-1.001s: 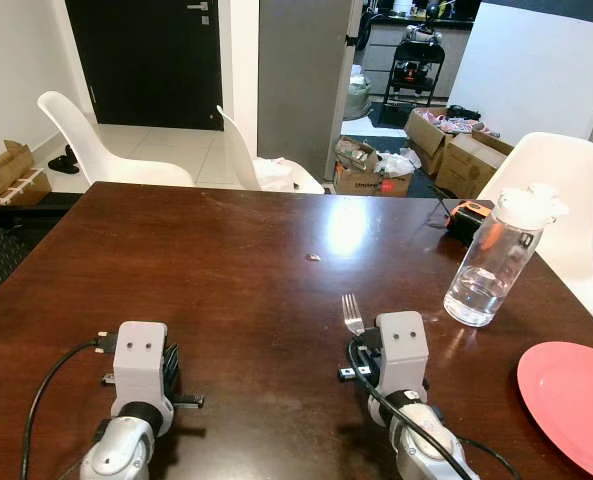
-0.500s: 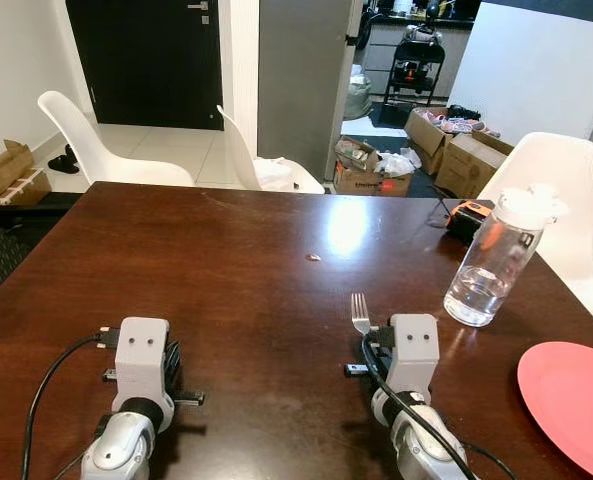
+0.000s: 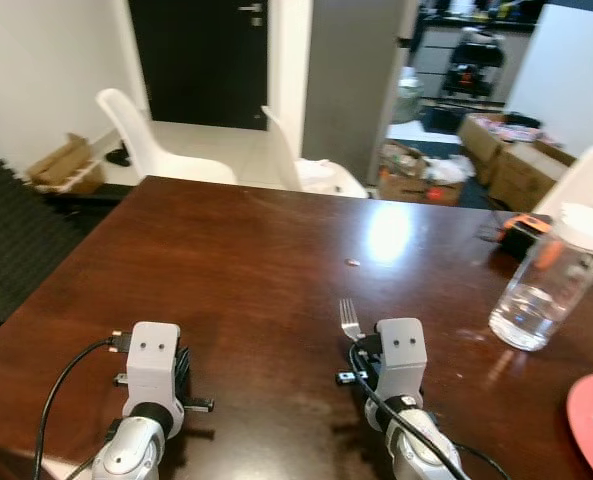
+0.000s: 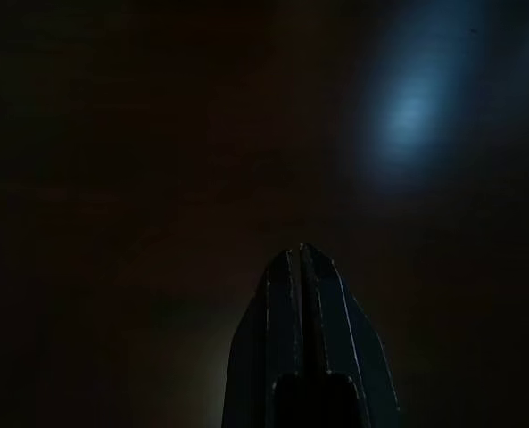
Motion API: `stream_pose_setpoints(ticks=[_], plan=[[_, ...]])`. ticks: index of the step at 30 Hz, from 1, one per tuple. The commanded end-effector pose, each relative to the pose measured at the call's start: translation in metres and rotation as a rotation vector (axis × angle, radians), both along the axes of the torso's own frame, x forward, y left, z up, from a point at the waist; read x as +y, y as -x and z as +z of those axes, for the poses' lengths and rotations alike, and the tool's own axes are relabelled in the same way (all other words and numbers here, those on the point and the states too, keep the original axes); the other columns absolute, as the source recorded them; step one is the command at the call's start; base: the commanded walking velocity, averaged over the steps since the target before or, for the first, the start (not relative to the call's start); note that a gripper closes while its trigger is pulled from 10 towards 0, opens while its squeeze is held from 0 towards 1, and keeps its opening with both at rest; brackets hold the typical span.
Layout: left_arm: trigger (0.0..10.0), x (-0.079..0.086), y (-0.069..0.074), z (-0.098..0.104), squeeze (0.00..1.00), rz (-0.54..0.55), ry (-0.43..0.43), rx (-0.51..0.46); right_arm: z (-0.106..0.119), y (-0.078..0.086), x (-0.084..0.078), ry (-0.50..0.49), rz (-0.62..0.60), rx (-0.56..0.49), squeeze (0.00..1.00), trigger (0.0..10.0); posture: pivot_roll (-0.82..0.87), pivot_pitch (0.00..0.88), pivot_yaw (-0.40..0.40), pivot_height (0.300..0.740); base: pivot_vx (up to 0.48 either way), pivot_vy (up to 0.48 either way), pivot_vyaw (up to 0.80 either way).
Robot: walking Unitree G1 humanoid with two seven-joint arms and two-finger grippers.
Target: Setting the table
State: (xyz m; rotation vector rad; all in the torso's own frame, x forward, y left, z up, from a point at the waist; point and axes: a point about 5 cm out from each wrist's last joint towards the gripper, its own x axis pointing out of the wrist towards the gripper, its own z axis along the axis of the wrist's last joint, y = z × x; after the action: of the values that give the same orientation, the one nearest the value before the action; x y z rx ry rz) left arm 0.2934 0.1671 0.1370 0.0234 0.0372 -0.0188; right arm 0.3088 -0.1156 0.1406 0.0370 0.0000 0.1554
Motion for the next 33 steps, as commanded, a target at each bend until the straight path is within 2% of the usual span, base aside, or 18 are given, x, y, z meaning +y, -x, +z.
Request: stream_pose_setpoints(ticks=[1, 18, 22, 28, 33], plan=[[10.0, 0.0011, 0.0033, -0.0068, 0.00, 0.007, -0.013, 0.027, -0.0054, 0.0013, -0.0039, -0.009, -0.012, 0.015, 0.00, 10.0, 0.04, 0.117, 0.031, 0.740, 0.000, 0.000, 0.74], [10.0, 0.0002, 0.0015, -0.0068, 0.00, 0.004, -0.016, 0.028, -0.0055, 0.0010, -0.0037, -0.020, -0.019, 0.012, 0.00, 10.0, 0.03, 0.119, 0.032, 0.740, 0.000, 0.000, 0.73], [10.0, -0.0003, -0.0002, -0.0062, 0.00, 0.004, -0.015, 0.025, -0.0024, 0.0001, -0.0046, -0.067, -0.028, -0.003, 0.00, 10.0, 0.03, 0.116, 0.032, 0.740, 0.000, 0.000, 0.00], [10.0, -0.0005, -0.0009, -0.0058, 0.00, 0.003, -0.015, 0.024, -0.0032, -0.0003, -0.0043, -0.051, -0.029, 0.002, 0.00, 10.0, 0.03, 0.116, 0.032, 0.740, 0.000, 0.000, 0.00], [10.0, -0.0005, -0.0009, -0.0062, 0.00, 0.003, -0.015, 0.025, -0.0043, -0.0001, -0.0048, -0.073, -0.034, 0.012, 0.00, 10.0, 0.03, 0.116, 0.032, 0.740, 0.000, 0.000, -0.80]])
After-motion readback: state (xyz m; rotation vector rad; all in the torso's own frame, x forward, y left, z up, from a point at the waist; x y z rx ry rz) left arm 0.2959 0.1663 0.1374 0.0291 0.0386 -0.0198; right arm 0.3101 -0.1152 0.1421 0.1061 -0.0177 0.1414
